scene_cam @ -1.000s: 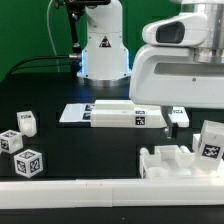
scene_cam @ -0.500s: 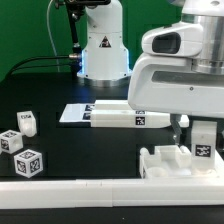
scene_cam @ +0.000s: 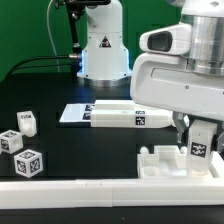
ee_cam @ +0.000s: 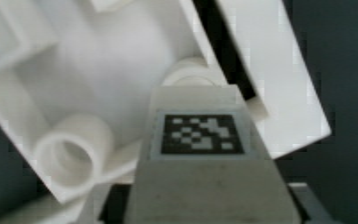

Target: Assemble chair

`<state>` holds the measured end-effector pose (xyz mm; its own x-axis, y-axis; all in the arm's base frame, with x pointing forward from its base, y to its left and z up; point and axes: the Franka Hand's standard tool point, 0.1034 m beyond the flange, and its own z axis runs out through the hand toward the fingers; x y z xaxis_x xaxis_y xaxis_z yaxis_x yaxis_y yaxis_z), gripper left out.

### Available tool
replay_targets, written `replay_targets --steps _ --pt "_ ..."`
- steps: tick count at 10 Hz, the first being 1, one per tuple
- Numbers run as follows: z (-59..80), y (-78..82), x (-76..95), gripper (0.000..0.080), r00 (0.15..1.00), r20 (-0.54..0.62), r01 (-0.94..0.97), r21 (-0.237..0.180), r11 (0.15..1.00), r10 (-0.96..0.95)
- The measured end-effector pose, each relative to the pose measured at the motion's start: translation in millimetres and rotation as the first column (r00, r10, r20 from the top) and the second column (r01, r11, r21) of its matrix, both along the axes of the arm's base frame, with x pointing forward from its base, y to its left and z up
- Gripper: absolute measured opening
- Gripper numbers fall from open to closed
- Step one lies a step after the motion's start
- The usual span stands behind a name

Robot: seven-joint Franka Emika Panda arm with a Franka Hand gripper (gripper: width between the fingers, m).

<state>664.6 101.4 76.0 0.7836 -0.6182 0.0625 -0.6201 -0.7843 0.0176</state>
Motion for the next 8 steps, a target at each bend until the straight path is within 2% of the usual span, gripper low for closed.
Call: replay_targets --steps 2,3,5,6,7,8 --pt "-0.8 1.5 0.9 0.0282 0.972 0.027 0.233 0.029 0.972 -0.234" --pt "-1.0 1.1 -0.5 0.0284 0.931 0.024 0.363 0.033 0.931 -0.364" --pt "-1.0 0.0 -2.4 0.0284 0.833 0.010 0.552 0.045 0.832 -0.553" --pt "-1.5 -2.0 -3.8 0.0284 0.756 -0.001 0.654 0.058 0.754 -0.655" --pt "-1.5 -2.2 -4.8 0.0284 0.713 -0.006 0.700 0.065 0.712 -0.701" --pt "-1.5 -2.0 -4.8 0.0284 0.736 -0.005 0.676 0.062 0.734 -0.677"
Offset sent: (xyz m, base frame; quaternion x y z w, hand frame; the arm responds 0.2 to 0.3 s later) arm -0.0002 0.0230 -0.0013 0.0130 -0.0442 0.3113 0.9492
